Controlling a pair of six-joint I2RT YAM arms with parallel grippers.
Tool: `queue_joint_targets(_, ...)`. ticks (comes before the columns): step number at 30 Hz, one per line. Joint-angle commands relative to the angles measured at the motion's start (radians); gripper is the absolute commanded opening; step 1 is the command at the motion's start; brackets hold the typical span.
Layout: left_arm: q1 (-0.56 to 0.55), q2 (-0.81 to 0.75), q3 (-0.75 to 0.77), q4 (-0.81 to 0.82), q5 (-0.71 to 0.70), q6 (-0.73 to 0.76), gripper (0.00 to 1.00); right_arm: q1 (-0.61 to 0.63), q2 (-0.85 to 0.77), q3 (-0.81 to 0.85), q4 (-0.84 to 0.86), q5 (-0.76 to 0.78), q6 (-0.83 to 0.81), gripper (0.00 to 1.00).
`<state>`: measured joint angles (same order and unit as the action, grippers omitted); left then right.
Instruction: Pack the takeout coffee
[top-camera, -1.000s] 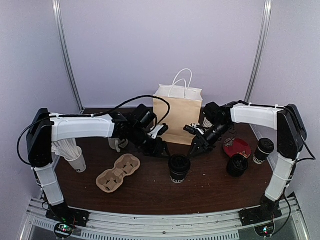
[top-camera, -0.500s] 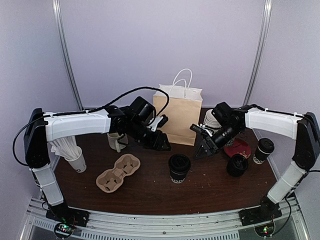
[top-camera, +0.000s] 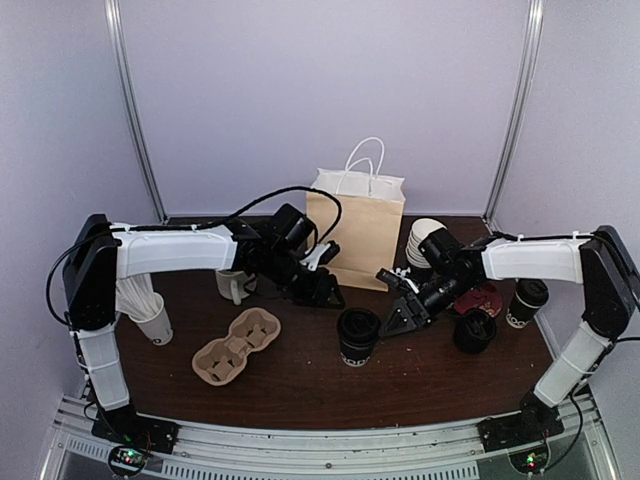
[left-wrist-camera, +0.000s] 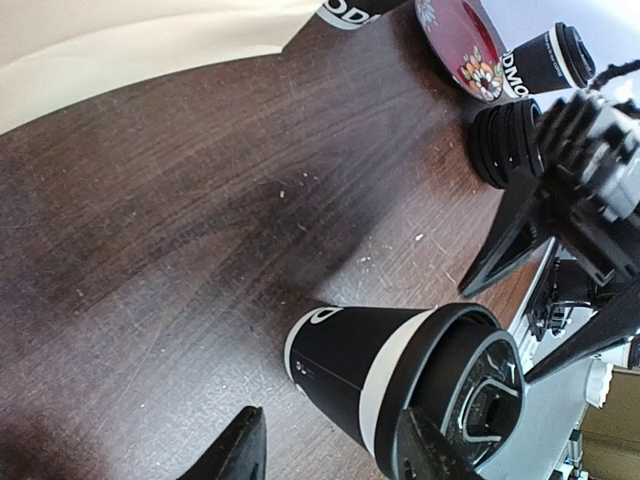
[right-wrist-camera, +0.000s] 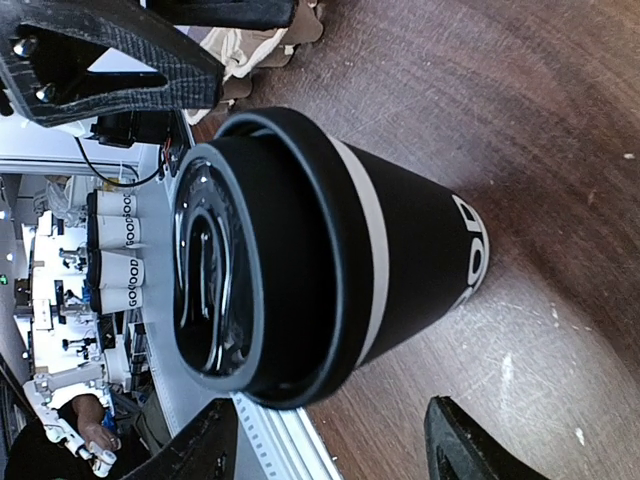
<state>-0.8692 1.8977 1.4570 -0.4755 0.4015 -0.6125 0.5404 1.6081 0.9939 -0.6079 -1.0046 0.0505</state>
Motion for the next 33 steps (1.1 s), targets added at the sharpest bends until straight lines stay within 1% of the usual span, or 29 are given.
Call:
queue_joint_targets(1,0.006,0.025,0.024,0.047,0.036,-0.007,0.47,0.033,0.037,0.056,0.014,-0.037,-0.003,0.68)
queue_joint_targets(6,0.006,0.040,0.021,0.053,0.048,-0.011,0.47,0.053,0.066,0.083,0.001,-0.030,-0.009,0.67)
queue_joint_targets(12,0.007,0.058,0.000,0.051,0.062,-0.010,0.47,0.053,0.081,0.102,-0.032,0.023,-0.024,0.67)
queue_joint_targets(15,0.006,0.056,-0.017,0.051,0.064,-0.013,0.46,0.053,0.090,0.112,-0.055,0.079,-0.035,0.67)
queue_joint_targets(22,0.005,0.025,-0.072,0.052,0.068,-0.027,0.44,0.051,0.112,0.156,-0.136,0.295,-0.085,0.66)
queue_joint_targets(33,0.001,-0.034,-0.137,0.047,0.062,-0.048,0.41,0.036,0.142,0.208,-0.189,0.393,-0.098,0.66)
